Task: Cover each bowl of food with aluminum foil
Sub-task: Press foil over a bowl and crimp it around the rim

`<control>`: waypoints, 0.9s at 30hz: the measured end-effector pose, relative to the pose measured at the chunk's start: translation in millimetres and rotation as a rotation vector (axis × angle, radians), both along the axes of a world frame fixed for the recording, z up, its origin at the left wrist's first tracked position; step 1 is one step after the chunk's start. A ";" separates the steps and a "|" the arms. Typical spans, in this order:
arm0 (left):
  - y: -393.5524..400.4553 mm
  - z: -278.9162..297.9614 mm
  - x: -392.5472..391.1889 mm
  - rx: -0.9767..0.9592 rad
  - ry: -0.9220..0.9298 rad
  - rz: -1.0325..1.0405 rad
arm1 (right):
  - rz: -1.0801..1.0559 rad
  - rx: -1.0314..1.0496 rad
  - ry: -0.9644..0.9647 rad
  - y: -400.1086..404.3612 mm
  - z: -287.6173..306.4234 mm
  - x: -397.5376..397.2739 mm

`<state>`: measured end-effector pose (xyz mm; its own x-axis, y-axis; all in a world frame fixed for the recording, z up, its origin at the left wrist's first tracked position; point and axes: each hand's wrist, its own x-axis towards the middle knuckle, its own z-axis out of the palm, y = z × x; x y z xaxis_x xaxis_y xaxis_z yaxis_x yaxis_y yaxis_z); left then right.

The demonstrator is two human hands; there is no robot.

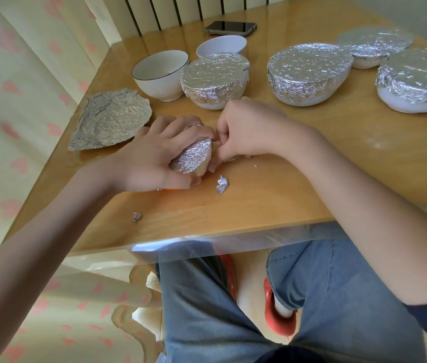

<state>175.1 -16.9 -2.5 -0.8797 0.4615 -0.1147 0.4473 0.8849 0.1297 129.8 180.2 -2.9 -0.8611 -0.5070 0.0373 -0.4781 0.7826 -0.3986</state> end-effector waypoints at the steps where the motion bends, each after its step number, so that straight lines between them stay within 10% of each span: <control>1: 0.0 0.0 0.0 0.001 0.001 0.000 | 0.018 0.013 -0.066 -1.2 0.3 -4.2; 5: -1.0 0.5 -0.1 0.010 -0.010 -0.004 | 0.112 -0.069 -0.286 0.7 -3.7 -13.2; 10: -3.6 4.3 0.1 0.022 -0.056 -0.004 | -0.141 -0.407 0.027 20.0 -25.3 23.7; 13: -6.2 7.3 0.8 0.037 -0.065 -0.002 | -0.149 -0.670 -0.224 11.0 -31.5 48.2; 21: -11.6 -21.9 11.3 0.821 0.088 0.327 | -0.091 -0.965 -0.564 -26.6 -42.7 63.0; 27: -8.6 -27.0 7.2 0.827 0.134 0.363 | -0.136 -0.920 -0.522 -25.3 -35.9 61.0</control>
